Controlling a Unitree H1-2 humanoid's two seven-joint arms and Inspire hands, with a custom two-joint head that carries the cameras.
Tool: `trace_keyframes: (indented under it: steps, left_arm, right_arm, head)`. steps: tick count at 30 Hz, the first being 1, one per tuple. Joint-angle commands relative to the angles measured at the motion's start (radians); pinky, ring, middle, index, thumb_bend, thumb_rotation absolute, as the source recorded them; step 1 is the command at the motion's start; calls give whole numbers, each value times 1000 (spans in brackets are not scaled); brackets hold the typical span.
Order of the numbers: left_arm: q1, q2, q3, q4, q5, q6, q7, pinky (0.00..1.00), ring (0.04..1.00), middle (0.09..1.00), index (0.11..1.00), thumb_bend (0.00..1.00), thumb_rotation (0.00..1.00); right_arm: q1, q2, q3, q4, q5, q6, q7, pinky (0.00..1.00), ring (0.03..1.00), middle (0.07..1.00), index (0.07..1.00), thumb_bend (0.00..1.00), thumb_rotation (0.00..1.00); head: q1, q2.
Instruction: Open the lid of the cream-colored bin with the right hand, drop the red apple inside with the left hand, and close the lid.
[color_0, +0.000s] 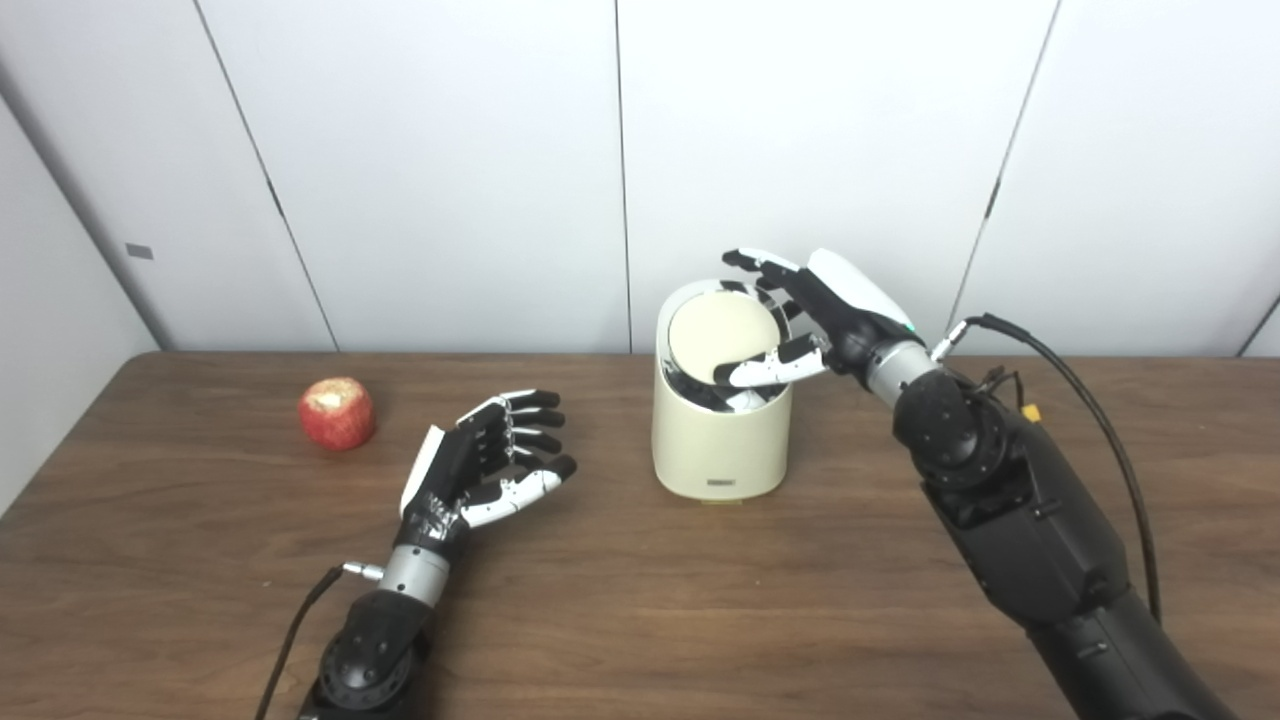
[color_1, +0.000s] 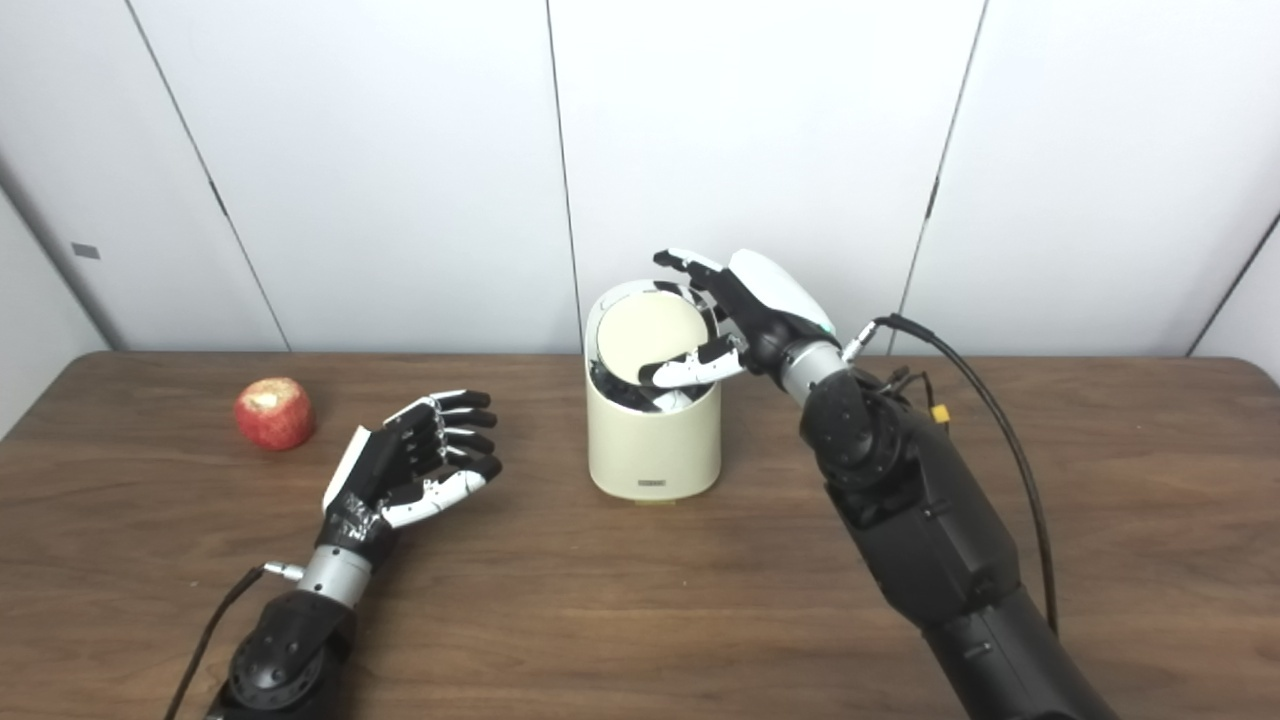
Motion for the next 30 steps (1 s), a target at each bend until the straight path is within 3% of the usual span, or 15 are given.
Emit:
trace_keyframes:
  steps: [1,8,15,18,21,30]
  left_arm:
    - [-8,7,0,-12,3,-9,5,499,611,689,734,654,130]
    - [-7,4,1,-26,4,14,11,495,607,683,729,650,106]
    - [-13,4,1,-15,2,3,8,496,609,689,728,637,85]
    - [-15,6,1,-17,5,4,8,493,608,689,730,642,104]
    - [-19,10,2,-6,1,-14,2,492,606,688,732,651,121]
    - [-28,25,-3,15,13,-68,-2,485,602,691,735,674,189]
  right_arm:
    - [-28,-13,-50,-51,26,-26,-37,675,827,892,882,691,225]
    - [13,-12,-141,-114,107,-69,-69,615,787,843,855,667,218]
    - [113,-32,-209,-124,196,-156,-93,677,804,843,861,634,286]
    - [176,-37,-222,-122,218,-212,-106,637,783,848,860,661,316]
    - [239,-32,-238,-131,260,-268,-111,662,802,851,857,702,356]
    - [359,-9,-245,-112,317,-411,-145,691,813,873,886,785,281]
  head:
    - [0,1]
    - [-2,-2]
    - [0,-4]
    - [1,-4]
    - [4,-4]
    - [3,-7]
